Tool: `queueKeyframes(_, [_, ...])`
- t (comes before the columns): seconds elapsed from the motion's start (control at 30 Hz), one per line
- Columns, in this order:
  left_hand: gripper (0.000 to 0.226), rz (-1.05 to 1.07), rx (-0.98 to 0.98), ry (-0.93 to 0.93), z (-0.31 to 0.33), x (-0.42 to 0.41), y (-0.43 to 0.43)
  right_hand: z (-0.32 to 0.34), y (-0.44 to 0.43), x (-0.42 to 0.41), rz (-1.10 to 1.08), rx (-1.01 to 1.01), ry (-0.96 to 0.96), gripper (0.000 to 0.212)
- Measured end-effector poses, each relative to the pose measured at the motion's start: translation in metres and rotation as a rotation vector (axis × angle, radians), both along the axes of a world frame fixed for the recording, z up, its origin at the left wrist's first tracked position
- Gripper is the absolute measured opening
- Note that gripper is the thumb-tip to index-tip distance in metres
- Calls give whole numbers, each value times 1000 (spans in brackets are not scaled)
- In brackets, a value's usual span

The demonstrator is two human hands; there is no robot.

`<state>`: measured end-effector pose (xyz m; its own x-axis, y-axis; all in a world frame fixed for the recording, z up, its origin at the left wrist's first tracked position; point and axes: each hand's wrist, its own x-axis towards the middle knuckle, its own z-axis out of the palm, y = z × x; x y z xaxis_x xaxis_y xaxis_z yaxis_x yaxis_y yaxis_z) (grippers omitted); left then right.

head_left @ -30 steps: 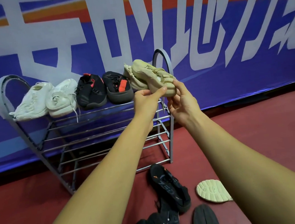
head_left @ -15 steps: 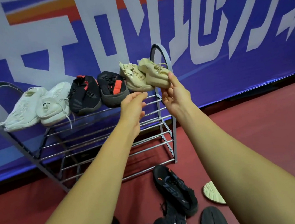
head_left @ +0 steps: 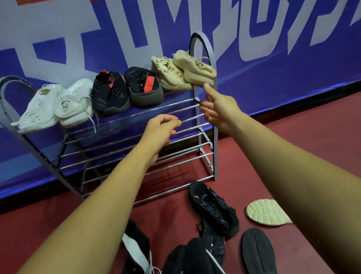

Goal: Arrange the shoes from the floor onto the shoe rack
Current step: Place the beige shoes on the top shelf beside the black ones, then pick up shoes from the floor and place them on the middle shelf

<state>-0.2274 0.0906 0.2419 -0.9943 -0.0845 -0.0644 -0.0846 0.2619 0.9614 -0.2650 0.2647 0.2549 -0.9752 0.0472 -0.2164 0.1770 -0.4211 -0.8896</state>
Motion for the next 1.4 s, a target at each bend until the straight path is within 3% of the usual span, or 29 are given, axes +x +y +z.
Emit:
queueKeyframes(0.2, [16,-74,-227,-118,-27,44,-36,-47,-11,45,217,357,-95,49])
queueKeyframes(0.27, [19,-75,-252,-160,-35,59,-44,-61,-17,63,272,435,-113,37])
queueKeyframes(0.43, [12,-86,-365,-224,-63,94,-56,-100,-32,100,365,599,-137,45])
queueKeyframes(0.53, [15,-122,-395,-276,-92,114,-60,-123,-36,122,439,694,-164,32])
queueKeyframes(0.73, [12,-147,-464,-387,-144,148,-88,-180,-50,153,536,708,-241,33])
queueKeyframes(0.83, [10,-154,-515,-435,-157,160,-105,-209,-65,174,613,768,-302,24])
queueKeyframes(0.97, [19,-176,-581,-518,-172,177,-119,-245,-84,188,671,804,-370,42])
queueKeyframes(1.07, [18,-180,-604,-566,-192,185,-129,-255,-96,188,672,787,-389,39])
queueKeyframes(1.2, [10,-116,-588,-620,-224,191,-143,-271,-110,185,704,841,-377,40])
queueKeyframes(1.3, [18,-59,-583,-666,-245,196,-150,-282,-120,185,768,878,-387,29])
queueKeyframes(1.4, [27,8,-545,-707,-257,195,-153,-296,-137,183,809,847,-418,31])
